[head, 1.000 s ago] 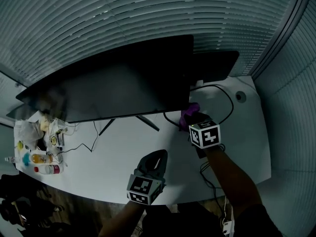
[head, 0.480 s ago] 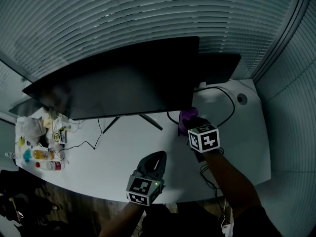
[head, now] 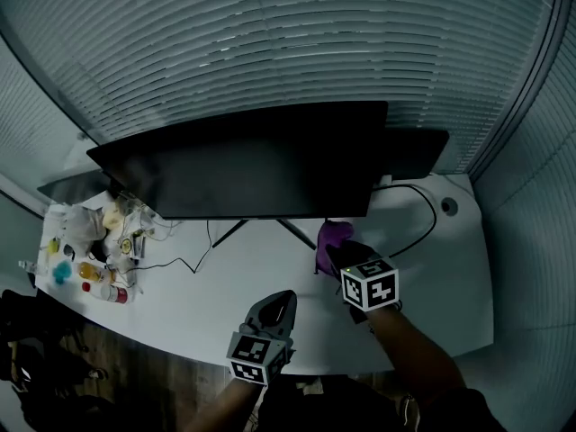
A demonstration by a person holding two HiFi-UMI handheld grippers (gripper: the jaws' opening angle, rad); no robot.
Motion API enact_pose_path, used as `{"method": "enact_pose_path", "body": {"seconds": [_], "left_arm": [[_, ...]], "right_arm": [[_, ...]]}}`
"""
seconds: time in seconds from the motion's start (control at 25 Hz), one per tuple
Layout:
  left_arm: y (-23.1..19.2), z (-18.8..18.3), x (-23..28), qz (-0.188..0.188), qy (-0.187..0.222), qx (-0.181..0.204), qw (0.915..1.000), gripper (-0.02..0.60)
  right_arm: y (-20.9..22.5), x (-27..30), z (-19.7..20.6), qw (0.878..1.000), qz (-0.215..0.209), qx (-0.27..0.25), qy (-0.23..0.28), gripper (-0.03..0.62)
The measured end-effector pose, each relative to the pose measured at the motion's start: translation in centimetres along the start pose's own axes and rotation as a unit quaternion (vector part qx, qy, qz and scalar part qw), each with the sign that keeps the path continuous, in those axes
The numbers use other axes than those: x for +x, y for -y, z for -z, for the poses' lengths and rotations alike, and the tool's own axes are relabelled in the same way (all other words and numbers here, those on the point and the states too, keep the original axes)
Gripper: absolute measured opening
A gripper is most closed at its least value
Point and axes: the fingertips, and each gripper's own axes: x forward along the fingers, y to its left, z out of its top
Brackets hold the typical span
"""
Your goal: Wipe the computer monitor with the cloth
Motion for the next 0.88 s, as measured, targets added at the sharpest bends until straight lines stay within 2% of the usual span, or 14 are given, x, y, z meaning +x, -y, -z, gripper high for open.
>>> {"method": "enact_pose_path", "body": {"seconds": [0.32,0.88], "left_arm": [[-4.1,-0.5,-7.4,-0.047,0.027,-0.006,0.9985,0.005],[-11.6,3.2,-22.6,-0.063,0.063,-0.038,0.9953,0.005]], "right_arm": [[-8.1,-1.1,0.1,0.999,-0.033,-0.012,0.012,0.095],[-25.2,-3.2,3.4,0.998,-0.041,-0.017,0.034,0.095]]}}
